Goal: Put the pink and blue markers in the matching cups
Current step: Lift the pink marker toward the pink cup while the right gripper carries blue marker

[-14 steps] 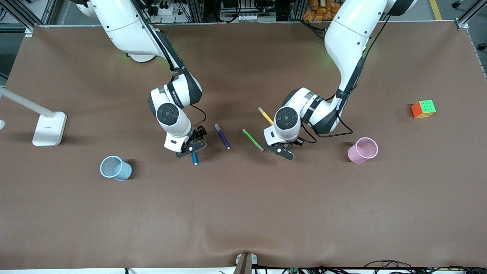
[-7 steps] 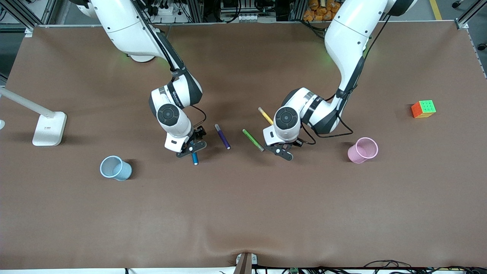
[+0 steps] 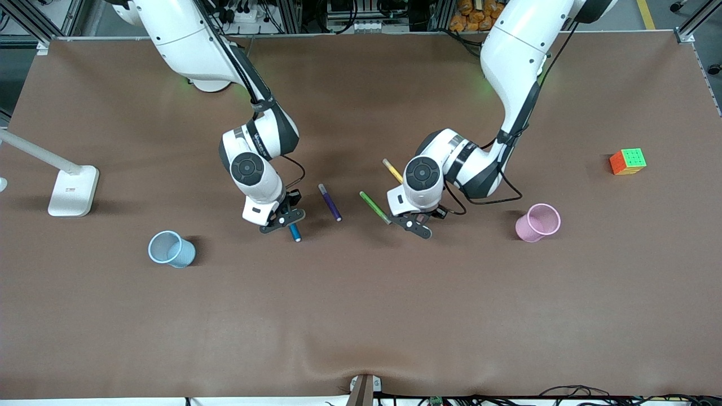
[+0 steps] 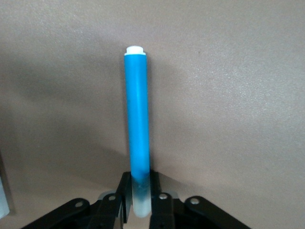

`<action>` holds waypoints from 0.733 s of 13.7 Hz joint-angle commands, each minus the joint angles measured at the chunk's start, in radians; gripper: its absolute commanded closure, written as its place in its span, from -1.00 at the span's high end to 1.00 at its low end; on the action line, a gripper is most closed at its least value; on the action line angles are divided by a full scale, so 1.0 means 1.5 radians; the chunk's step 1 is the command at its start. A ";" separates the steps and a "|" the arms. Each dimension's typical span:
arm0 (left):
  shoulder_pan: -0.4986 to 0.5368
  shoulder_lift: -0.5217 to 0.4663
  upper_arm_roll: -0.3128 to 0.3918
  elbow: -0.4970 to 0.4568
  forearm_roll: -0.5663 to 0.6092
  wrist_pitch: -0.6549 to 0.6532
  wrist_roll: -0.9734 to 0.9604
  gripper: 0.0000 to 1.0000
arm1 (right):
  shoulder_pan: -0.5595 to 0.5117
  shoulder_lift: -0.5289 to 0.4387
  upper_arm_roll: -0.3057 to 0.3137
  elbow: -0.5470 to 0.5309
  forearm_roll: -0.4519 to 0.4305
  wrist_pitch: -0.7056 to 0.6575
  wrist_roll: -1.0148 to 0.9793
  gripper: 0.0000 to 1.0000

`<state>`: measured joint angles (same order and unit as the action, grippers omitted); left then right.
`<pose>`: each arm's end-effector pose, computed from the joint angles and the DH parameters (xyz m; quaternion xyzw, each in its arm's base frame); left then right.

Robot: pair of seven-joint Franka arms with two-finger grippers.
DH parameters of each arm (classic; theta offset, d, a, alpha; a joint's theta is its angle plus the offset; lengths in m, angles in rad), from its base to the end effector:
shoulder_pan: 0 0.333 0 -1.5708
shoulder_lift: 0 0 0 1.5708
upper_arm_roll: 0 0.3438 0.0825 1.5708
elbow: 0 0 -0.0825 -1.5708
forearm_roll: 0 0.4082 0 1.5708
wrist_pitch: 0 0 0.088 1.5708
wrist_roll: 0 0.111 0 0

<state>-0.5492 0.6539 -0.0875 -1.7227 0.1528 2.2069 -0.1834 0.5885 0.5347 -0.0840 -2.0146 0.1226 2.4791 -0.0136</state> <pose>0.5573 -0.3989 0.1956 -0.9599 0.2661 0.0636 0.0606 0.5449 0.3015 0.1784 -0.9764 -0.2128 0.0358 0.0060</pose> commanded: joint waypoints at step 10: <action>0.069 -0.168 0.004 -0.002 0.016 -0.071 0.021 -1.00 | -0.108 -0.115 -0.002 0.014 0.010 -0.040 -0.005 -1.00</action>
<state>-0.4832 0.4697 -0.0756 -1.7007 0.1556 2.1146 -0.1798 0.4685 0.4123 -0.0994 -1.9942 0.1242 2.4506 -0.0131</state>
